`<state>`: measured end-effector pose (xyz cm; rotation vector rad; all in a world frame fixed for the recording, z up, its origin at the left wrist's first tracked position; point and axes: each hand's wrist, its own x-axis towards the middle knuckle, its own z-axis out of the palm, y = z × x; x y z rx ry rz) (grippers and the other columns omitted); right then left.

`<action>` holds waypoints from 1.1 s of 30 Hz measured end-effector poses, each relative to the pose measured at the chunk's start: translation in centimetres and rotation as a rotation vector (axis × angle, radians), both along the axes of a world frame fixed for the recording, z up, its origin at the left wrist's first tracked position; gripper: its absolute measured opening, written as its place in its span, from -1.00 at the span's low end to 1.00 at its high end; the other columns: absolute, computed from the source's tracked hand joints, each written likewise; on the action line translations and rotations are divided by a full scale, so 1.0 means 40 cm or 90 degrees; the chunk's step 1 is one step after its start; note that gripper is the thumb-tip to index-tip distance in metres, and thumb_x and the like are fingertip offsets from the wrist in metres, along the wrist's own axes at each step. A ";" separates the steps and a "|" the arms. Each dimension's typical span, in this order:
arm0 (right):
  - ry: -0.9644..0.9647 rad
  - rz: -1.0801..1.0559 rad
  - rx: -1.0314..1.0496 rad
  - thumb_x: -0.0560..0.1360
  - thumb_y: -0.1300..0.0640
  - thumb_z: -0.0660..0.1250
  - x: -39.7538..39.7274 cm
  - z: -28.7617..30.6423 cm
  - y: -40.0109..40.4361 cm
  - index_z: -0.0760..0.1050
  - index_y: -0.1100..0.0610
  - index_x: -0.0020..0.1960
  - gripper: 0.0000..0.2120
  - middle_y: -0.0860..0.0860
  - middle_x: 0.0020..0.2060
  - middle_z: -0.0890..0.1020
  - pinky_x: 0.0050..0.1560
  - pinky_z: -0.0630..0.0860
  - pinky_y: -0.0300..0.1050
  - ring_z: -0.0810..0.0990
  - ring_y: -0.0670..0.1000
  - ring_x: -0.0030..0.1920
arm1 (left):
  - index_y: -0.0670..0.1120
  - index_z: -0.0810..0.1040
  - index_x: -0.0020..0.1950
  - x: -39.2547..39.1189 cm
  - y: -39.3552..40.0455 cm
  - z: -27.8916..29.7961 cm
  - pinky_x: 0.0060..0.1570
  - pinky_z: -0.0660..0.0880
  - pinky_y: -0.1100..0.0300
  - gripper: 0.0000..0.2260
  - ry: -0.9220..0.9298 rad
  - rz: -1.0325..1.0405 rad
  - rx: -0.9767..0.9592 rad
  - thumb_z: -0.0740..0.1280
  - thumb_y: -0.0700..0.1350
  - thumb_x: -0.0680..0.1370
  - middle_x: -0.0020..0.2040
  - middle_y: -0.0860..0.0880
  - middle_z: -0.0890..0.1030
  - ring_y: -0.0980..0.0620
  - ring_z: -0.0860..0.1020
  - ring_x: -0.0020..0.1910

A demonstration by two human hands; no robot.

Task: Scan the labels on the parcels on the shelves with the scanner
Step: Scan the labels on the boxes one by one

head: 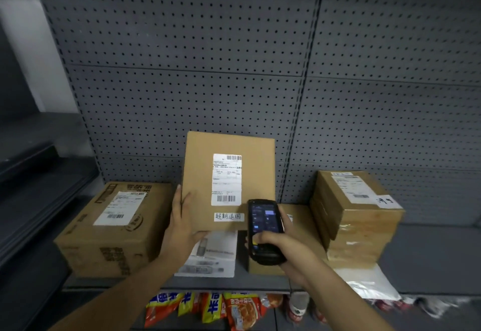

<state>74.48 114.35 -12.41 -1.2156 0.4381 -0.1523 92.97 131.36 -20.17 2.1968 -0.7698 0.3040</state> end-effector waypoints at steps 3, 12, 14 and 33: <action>-0.032 0.043 -0.002 0.25 0.41 0.46 -0.070 0.051 -0.009 0.45 -0.09 0.28 -0.30 0.21 0.15 0.65 -0.06 0.64 0.04 0.61 0.27 0.17 | 0.12 -0.09 0.52 -0.048 -0.041 0.041 0.19 0.51 -0.12 0.06 -0.021 -0.012 -0.048 0.59 -0.13 0.27 0.55 0.10 -0.21 -0.13 0.26 0.45; -0.069 0.064 -0.006 0.25 0.42 0.42 -0.179 0.135 -0.010 0.45 -0.06 0.29 -0.30 0.26 0.22 0.61 0.12 0.57 0.16 0.58 0.33 0.24 | -0.02 -0.05 0.53 -0.169 -0.136 0.093 0.28 0.44 -0.09 -0.01 -0.068 0.003 -0.064 0.55 -0.23 0.32 0.55 0.00 -0.22 -0.15 0.19 0.48; -0.074 0.058 -0.012 0.22 0.40 0.42 -0.193 0.145 -0.014 0.45 -0.04 0.30 -0.29 0.24 0.21 0.61 0.05 0.60 0.10 0.61 0.28 0.19 | 0.02 -0.06 0.53 -0.183 -0.147 0.099 0.25 0.46 -0.10 -0.01 -0.073 -0.003 -0.050 0.54 -0.24 0.33 0.55 0.04 -0.25 -0.16 0.21 0.47; -0.071 0.049 -0.019 0.19 0.38 0.41 -0.258 0.180 -0.011 0.43 0.04 0.34 -0.26 0.24 0.22 0.61 0.07 0.58 0.09 0.59 0.29 0.21 | 0.04 -0.09 0.53 -0.218 -0.183 0.108 0.04 0.58 -0.10 0.05 -0.155 -0.005 -0.041 0.58 -0.21 0.30 0.56 -0.10 -0.18 -0.28 0.43 0.29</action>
